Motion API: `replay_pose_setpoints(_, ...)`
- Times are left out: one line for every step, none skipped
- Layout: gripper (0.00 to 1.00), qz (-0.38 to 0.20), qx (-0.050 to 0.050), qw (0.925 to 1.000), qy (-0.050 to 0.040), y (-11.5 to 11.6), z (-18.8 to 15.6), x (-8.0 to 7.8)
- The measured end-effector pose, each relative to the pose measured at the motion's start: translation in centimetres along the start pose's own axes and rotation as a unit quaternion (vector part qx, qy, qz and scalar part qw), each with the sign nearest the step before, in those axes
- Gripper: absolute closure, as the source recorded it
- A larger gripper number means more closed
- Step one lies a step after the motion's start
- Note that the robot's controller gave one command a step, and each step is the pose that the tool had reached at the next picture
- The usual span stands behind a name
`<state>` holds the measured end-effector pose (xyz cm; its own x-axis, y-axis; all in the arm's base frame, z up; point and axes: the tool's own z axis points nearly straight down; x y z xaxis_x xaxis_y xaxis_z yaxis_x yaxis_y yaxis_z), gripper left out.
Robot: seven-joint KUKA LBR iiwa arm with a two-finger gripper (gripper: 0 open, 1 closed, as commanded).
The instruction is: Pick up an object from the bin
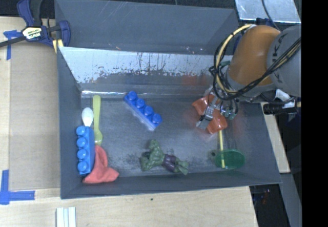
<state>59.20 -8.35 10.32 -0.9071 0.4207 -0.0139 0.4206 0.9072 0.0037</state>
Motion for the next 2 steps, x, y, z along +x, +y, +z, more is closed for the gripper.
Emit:
replay_pose_setpoints(0.00, -0.061, 0.000, 0.9981, 0.0011, -2.0, -0.1, -0.1)
replay_pose_setpoints(0.00, -0.092, 0.000, 0.9958, -0.0011, -3.1, -0.1, 0.6)
